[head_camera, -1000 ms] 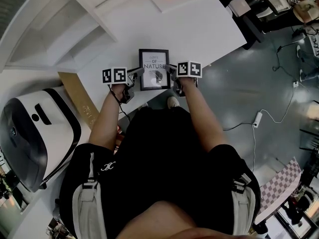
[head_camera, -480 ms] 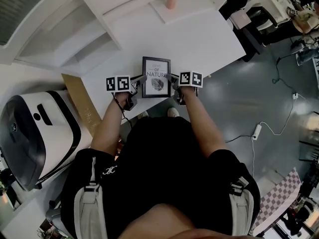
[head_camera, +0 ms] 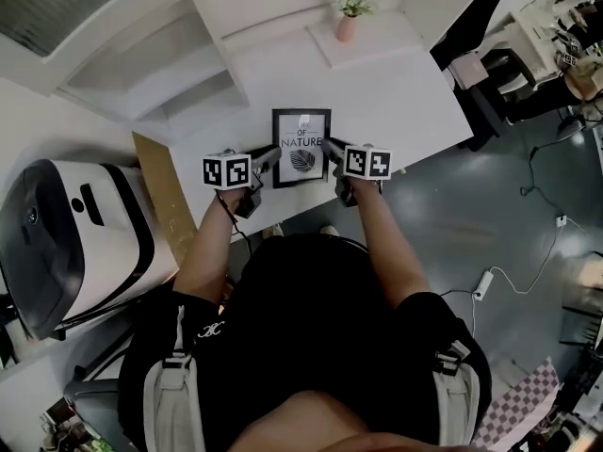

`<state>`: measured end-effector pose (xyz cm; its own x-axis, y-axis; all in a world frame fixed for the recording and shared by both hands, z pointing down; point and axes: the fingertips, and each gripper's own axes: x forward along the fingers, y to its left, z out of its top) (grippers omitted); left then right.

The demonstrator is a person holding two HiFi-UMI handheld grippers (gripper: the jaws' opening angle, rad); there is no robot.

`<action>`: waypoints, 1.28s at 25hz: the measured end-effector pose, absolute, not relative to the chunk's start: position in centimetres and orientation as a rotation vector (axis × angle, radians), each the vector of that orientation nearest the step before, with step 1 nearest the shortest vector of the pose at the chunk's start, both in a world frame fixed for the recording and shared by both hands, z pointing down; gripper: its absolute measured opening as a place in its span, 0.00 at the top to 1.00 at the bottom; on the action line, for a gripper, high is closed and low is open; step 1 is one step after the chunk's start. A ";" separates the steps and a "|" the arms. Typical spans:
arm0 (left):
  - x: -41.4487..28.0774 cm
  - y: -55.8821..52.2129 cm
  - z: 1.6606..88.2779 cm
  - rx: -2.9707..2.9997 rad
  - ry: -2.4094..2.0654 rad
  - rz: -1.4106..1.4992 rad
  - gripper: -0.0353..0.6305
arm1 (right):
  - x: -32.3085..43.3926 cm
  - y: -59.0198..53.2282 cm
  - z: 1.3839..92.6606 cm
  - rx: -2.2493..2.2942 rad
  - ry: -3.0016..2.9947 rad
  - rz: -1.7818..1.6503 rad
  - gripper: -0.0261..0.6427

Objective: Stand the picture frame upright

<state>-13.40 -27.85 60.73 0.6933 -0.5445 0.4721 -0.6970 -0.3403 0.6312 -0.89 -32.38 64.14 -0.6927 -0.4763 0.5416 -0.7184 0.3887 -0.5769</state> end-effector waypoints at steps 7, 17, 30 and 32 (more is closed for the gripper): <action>-15.5 -28.0 55.0 2.220 -1.133 0.157 0.82 | -4.0 -34.2 58.1 0.974 -2.591 0.921 0.85; -20.3 -27.5 49.1 2.365 -1.551 0.189 0.82 | -9.4 -34.9 49.1 0.918 -2.827 0.342 0.85; -24.5 -28.9 50.4 2.273 -1.724 0.255 0.82 | -13.5 -35.4 48.1 0.911 -2.815 0.081 0.85; -24.8 -29.4 51.0 2.267 -1.729 0.284 0.82 | -13.8 -36.0 49.1 0.905 -2.802 0.131 0.85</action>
<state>-24.79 -29.39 50.97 0.2663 -0.9097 0.3186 -0.9638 -0.2477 0.0983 -13.77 -36.01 49.05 -0.7944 -0.5697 0.2105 -0.5868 0.8093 -0.0245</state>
